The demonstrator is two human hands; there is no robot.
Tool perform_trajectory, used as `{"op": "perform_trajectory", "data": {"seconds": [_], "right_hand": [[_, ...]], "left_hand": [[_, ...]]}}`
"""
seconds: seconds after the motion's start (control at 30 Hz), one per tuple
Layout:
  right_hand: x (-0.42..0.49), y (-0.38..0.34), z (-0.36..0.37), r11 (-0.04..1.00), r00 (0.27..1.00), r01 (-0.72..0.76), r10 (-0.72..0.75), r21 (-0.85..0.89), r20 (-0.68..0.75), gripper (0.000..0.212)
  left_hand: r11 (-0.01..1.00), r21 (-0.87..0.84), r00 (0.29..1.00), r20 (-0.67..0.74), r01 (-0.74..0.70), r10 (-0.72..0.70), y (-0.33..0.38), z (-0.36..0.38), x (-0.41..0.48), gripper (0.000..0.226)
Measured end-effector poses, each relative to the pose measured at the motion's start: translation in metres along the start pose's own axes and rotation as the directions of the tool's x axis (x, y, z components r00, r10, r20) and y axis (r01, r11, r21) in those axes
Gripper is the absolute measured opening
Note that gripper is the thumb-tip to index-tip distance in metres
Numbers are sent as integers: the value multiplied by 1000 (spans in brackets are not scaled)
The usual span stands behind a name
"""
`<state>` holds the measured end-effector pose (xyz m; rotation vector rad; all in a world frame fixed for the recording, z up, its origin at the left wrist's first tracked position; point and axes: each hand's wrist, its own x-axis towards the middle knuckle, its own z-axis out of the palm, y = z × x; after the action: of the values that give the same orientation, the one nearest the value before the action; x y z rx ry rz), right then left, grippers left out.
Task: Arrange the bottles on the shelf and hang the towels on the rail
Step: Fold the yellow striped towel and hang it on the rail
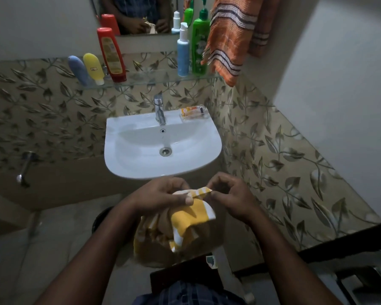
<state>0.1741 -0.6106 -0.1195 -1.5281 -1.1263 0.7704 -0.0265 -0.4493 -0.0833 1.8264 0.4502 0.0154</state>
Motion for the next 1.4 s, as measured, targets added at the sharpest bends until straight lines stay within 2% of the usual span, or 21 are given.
{"op": "perform_trajectory", "data": {"seconds": [0.07,0.13,0.23,0.3,0.4,0.47,0.53,0.63,0.73,0.8,0.87,0.97,1.0,1.07,1.13,1.17,1.23,1.3,1.37,1.4], "right_hand": [[6,-1,-7,999,999,22,-23,27,39,26],[11,-3,-9,995,994,64,-70,80,78,19],[17,-10,-4,980,979,13,-53,199,194,17],[21,-18,1,977,980,-14,-29,213,198,23],[28,-33,7,985,996,29,-42,169,74,28],[34,-46,11,979,998,42,-49,201,30,29],[39,-58,15,971,995,54,-71,233,67,29],[45,-69,11,969,988,48,-81,241,130,28],[46,-55,-12,997,987,26,-37,75,156,12],[40,-34,-27,992,994,-18,32,-128,106,10],[34,-18,-32,948,999,-42,48,-314,10,3],[34,-12,-18,917,996,10,-45,-399,-77,7],[38,-15,-9,943,994,10,-46,-331,-102,13],[48,-26,8,997,982,-68,59,-45,-179,17],[56,-40,24,966,955,-122,178,228,-239,13],[57,-46,29,956,948,-120,191,269,-256,8],[58,-55,34,981,956,-87,131,174,-261,15],[56,-58,32,999,966,-35,30,-14,-256,29],[55,-54,29,963,949,18,-101,-269,-297,30],[54,-50,28,916,928,24,-169,-400,-332,28]], "left_hand": [[989,147,1000,-6,23,-23,2,3,1,27],[937,348,999,-33,31,-21,4,7,1,21],[890,453,991,-132,48,13,3,11,1,15],[922,386,984,-173,37,33,-1,8,0,18],[970,243,955,-283,-20,91,-10,1,-2,28],[987,159,907,-409,-32,95,-7,1,1,34],[991,-73,851,-522,-112,58,8,4,6,33],[923,-294,749,-663,-249,-9,39,1,11,40],[909,-297,570,-817,-293,-83,46,-25,6,34],[899,-273,520,-852,-344,-60,46,-45,-5,29],[929,-172,536,-844,-328,33,45,-60,-15,27],[964,-46,646,-750,-261,139,41,-68,-15,19],[966,-47,670,-729,-255,142,38,-70,-14,16],[976,-49,686,-719,-210,111,31,-69,-11,12],[990,-31,677,-733,-136,70,22,-70,-8,8],[992,-34,668,-742,-119,54,17,-69,-8,12],[983,-116,639,-769,-145,4,12,-69,-8,23],[937,-268,586,-806,-226,-89,10,-74,-10,23],[872,-356,524,-840,-336,-142,16,-82,-17,21],[865,-347,495,-858,-362,-137,20,-86,-21,22]]}}
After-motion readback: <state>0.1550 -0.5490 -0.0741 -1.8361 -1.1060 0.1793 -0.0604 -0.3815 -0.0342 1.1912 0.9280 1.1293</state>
